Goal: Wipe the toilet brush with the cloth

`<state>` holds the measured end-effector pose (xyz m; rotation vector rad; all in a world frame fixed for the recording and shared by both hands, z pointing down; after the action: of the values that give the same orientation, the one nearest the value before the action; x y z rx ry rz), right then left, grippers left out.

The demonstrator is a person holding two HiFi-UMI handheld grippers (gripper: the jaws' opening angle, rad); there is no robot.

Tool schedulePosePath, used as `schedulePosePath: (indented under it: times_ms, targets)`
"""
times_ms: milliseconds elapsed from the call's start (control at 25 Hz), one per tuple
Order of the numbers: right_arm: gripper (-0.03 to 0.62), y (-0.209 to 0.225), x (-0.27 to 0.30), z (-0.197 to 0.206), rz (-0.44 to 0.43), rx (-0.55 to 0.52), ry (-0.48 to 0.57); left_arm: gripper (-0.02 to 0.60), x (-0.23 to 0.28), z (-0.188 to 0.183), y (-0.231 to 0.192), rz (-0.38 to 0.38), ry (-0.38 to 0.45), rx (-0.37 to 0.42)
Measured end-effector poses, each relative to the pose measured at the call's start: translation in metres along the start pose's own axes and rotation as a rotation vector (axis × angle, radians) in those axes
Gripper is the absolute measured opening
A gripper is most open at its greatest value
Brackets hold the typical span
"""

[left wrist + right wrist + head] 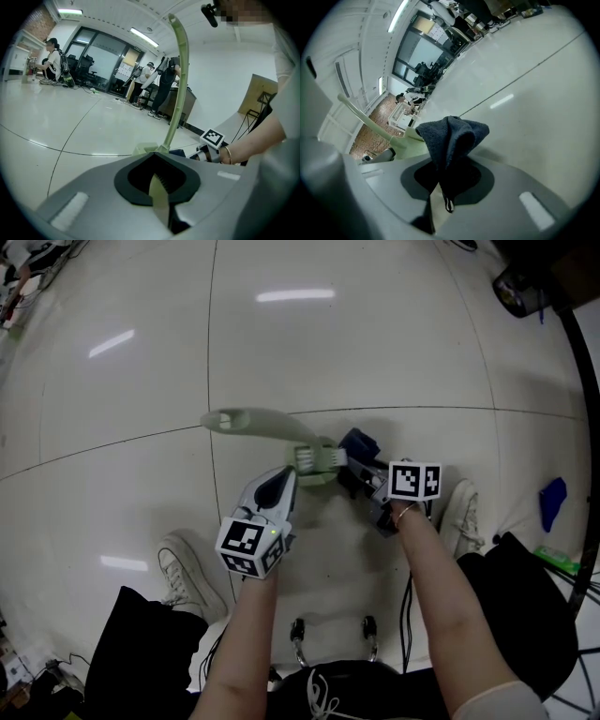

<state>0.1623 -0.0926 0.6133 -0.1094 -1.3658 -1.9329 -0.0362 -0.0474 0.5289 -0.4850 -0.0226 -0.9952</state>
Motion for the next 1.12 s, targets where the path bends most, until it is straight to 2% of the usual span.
schedulePosePath:
  times_ms: [200,320,440,520,600,680,800,880,1000,1120]
  targets:
    - [0.064,0.003,-0.017,0.02,-0.002,0.103,-0.019,0.006,0.0,0.001,0.0,-0.003,-0.009,-0.004]
    - [0.064,0.011,-0.032,0.014,0.086,0.103,0.03,0.006,0.005,-0.002,0.004,0.002,-0.008,0.001]
    - [0.064,0.016,-0.044,-0.014,0.258,-0.036,0.128,0.006,0.011,-0.009,0.01,0.019,0.017,-0.02]
    - [0.064,0.004,-0.042,-0.046,0.29,-0.19,0.189,0.006,0.014,-0.01,0.015,0.031,0.011,-0.015]
    - [0.064,-0.022,-0.03,-0.08,0.209,-0.31,0.243,0.006,0.015,-0.007,0.017,0.038,-0.005,-0.01]
    - [0.064,-0.059,-0.01,-0.104,0.03,-0.359,0.246,0.006,0.015,-0.004,0.016,0.032,-0.013,-0.02]
    - [0.064,-0.119,0.028,-0.118,-0.263,-0.368,0.147,0.006,0.016,-0.004,0.012,0.022,-0.011,-0.028]
    - [0.064,-0.148,0.049,-0.118,-0.385,-0.394,0.07,0.006,0.017,-0.003,0.011,0.019,-0.015,-0.025]
    - [0.064,-0.167,0.078,-0.106,-0.485,-0.411,-0.046,0.006,0.015,-0.001,0.009,-0.001,-0.004,-0.042]
    - [0.063,-0.159,0.101,-0.091,-0.498,-0.392,-0.15,0.006,0.017,0.0,0.009,-0.024,0.025,-0.061]
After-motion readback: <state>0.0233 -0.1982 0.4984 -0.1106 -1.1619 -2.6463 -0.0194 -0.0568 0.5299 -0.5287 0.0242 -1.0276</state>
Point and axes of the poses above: the fingertips, and each gripper's own axes: x forward along the fingers, y to its right, z out of its underside, the point moved 6 cm from there along -x, backward along the fingers, and after that the axes turned 11 degrees about y, right-handed, at the moved point
